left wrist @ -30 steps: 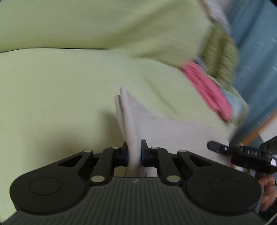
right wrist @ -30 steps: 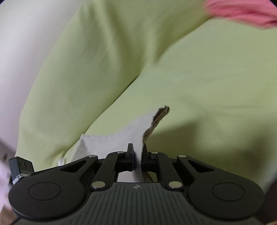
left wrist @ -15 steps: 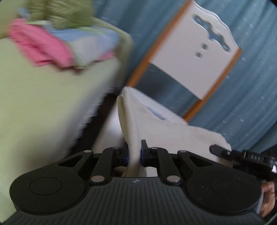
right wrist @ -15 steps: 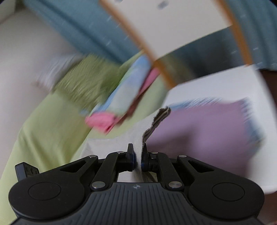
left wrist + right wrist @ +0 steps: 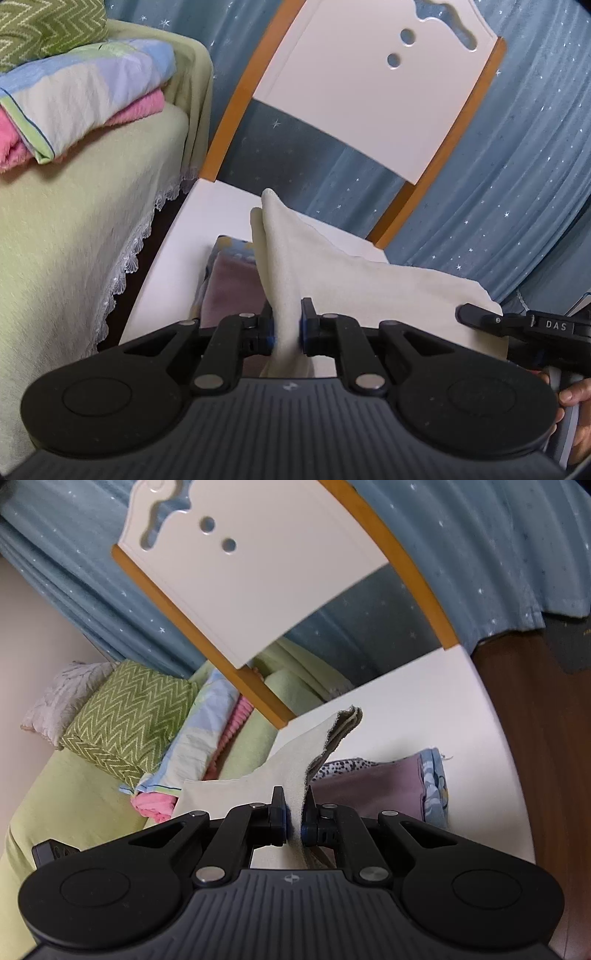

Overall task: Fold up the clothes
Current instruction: 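Lower the beige top onto the clothes stack on the chair seat, then open both grippers and smooth the top flat on the stack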

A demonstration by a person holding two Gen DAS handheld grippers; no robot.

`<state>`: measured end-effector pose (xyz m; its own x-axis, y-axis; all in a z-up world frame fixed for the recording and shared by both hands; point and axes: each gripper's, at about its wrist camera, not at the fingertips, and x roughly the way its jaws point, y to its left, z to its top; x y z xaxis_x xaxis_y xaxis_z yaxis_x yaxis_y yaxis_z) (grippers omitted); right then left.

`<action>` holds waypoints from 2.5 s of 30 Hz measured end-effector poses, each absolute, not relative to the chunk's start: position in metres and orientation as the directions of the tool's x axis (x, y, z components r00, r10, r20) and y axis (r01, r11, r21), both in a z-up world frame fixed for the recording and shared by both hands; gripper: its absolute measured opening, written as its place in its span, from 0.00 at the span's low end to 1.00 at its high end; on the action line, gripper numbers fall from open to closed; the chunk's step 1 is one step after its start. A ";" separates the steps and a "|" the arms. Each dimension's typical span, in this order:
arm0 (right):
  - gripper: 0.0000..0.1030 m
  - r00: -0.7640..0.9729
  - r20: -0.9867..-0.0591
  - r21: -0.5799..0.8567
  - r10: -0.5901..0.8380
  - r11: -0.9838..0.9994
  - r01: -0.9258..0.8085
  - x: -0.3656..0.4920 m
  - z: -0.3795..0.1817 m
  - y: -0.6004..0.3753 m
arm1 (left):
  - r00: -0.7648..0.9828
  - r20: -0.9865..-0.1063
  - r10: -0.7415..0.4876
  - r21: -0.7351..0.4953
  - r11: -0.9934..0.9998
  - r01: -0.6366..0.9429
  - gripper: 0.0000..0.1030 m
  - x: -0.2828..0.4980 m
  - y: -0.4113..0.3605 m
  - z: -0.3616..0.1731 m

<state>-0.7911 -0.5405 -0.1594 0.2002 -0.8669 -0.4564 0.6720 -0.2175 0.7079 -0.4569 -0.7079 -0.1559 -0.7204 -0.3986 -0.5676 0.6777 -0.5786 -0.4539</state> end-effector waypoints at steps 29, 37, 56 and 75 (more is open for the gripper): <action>0.06 0.083 -0.476 0.644 -0.875 -0.283 0.711 -0.802 -0.205 -0.555 | -0.747 -0.533 -0.397 -0.453 -0.612 0.649 0.05 -0.457 -0.765 -0.188; 0.06 0.016 -0.393 0.579 -0.919 -0.234 0.781 -0.788 -0.200 -0.545 | -0.761 -0.472 -0.445 -0.366 -0.687 0.628 0.06 -0.462 -0.758 -0.184; 0.40 -0.241 -0.470 0.208 -0.849 -0.372 0.904 -0.741 -0.174 -0.514 | -0.557 -0.552 -0.621 -0.051 -0.641 0.766 0.04 -0.451 -0.727 -0.156; 0.25 -0.162 -0.471 0.059 -0.867 -0.214 0.975 -0.686 -0.175 -0.522 | -0.676 -0.454 -0.581 -0.026 -0.750 0.661 0.04 -0.449 -0.674 -0.162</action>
